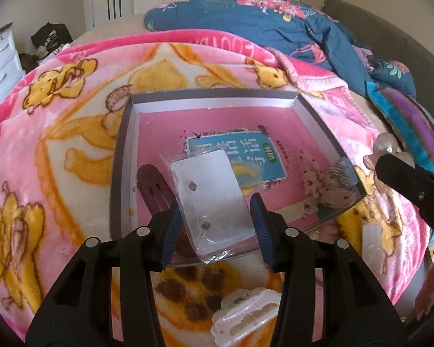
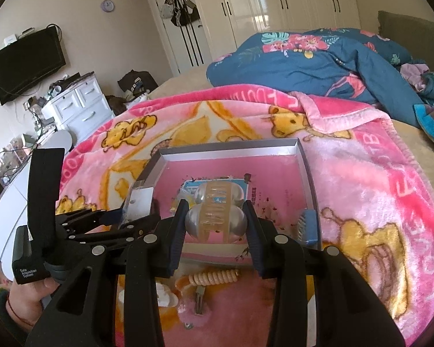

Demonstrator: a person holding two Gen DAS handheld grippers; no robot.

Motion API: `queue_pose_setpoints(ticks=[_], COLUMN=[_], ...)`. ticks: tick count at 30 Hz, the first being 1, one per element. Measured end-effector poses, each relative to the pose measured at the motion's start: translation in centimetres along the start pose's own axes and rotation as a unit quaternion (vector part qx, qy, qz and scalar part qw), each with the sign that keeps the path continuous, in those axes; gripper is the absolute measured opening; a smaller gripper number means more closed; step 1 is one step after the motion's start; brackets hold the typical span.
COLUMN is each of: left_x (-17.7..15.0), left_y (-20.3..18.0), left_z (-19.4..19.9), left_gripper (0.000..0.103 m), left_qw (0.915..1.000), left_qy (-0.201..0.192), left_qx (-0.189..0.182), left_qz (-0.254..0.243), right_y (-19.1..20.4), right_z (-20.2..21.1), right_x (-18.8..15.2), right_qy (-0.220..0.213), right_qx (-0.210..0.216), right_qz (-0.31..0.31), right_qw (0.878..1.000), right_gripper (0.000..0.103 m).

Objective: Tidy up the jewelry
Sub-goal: 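Carry the clear clip and bagged card over the gray tray with both tools, then open both tools to drop the clear clip and bagged card into the tray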

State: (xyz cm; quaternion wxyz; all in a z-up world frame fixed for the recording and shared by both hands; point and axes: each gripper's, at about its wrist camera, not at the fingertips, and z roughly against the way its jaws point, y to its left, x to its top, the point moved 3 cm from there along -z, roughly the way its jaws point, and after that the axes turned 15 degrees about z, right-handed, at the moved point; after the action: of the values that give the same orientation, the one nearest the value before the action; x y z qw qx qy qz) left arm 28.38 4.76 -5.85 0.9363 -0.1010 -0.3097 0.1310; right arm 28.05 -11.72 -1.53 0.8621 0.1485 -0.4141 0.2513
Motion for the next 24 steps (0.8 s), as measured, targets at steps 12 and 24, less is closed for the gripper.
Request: queue_pose_setpoints(ticks=[12, 24], left_x=[0.1, -0.2], left_y=[0.6, 0.8], left_z=[-1.4, -1.5], left_gripper=[0.038, 0.049], left_qw=[0.9996, 0.9995], left_qy=[0.009, 0.013], left_qx=[0.024, 0.025], left_qz=[-0.013, -0.011], right_y=[-1.5, -1.7], right_z=[-3.4, -6.5], right_x=[-0.9, -2.5], right_qy=[0.031, 0.065], right_qx=[-0.012, -0.001], right_qz=[-0.012, -0.027], right_qw=[0.999, 0.997], right_gripper=[0.037, 0.037])
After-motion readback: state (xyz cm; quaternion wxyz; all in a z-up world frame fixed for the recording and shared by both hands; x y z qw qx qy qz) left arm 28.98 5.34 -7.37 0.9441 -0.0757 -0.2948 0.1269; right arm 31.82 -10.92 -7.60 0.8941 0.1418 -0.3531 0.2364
